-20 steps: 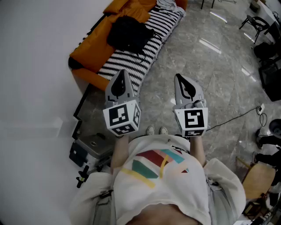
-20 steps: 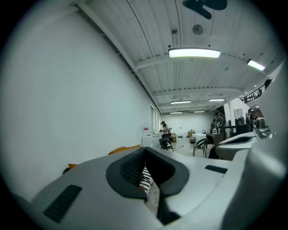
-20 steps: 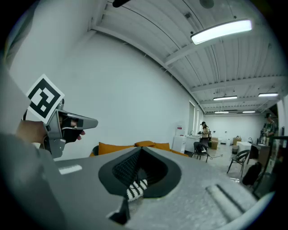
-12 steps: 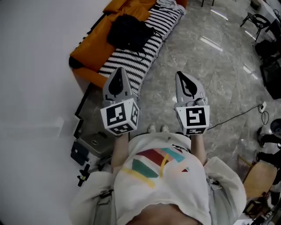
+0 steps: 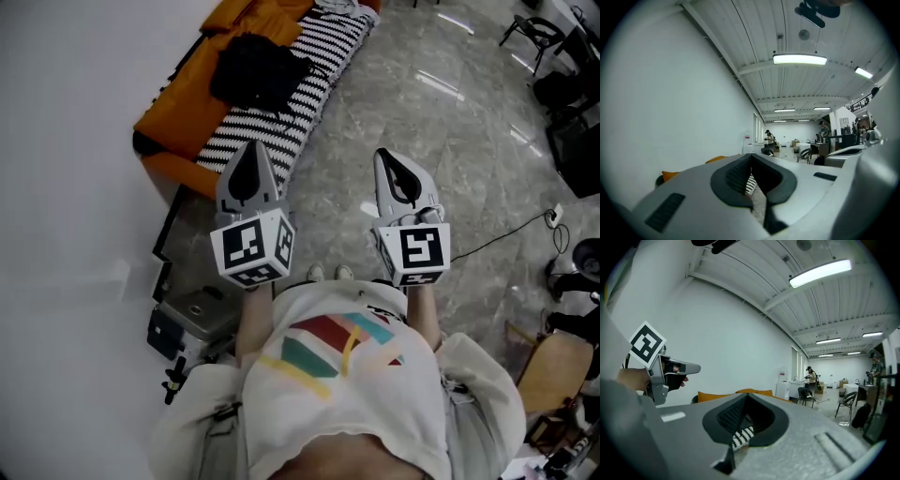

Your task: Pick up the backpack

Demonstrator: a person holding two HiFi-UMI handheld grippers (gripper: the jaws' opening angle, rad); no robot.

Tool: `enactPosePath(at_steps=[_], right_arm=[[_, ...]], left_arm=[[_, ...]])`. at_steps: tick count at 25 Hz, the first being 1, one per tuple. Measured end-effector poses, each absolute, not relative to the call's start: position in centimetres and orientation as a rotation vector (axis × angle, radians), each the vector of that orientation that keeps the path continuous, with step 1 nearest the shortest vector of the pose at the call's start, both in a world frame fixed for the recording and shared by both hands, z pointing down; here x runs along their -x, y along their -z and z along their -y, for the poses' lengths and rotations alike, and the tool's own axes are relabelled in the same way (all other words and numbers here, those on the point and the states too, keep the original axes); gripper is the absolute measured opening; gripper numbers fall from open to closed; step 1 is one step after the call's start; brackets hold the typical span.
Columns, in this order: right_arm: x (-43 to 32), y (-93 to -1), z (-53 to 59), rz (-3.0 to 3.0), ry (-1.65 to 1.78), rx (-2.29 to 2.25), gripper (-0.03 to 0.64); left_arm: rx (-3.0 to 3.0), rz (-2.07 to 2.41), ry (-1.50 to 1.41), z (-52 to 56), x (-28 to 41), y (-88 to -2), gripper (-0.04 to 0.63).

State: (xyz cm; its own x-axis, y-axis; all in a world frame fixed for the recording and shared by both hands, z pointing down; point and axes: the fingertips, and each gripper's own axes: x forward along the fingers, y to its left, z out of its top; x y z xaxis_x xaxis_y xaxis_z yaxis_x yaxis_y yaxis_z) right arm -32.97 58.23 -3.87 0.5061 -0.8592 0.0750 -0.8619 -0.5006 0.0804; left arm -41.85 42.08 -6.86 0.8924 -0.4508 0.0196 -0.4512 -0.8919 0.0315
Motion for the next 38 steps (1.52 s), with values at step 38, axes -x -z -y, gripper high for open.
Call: enactPosePath(at_steps=[38], right_arm=[[10.0,0.1,-49.0,1.435,-0.107,-2.673,0.003]], left_arm=[[-3.008,0.768,0.059,-26.2,19.0,4.9,0.015]])
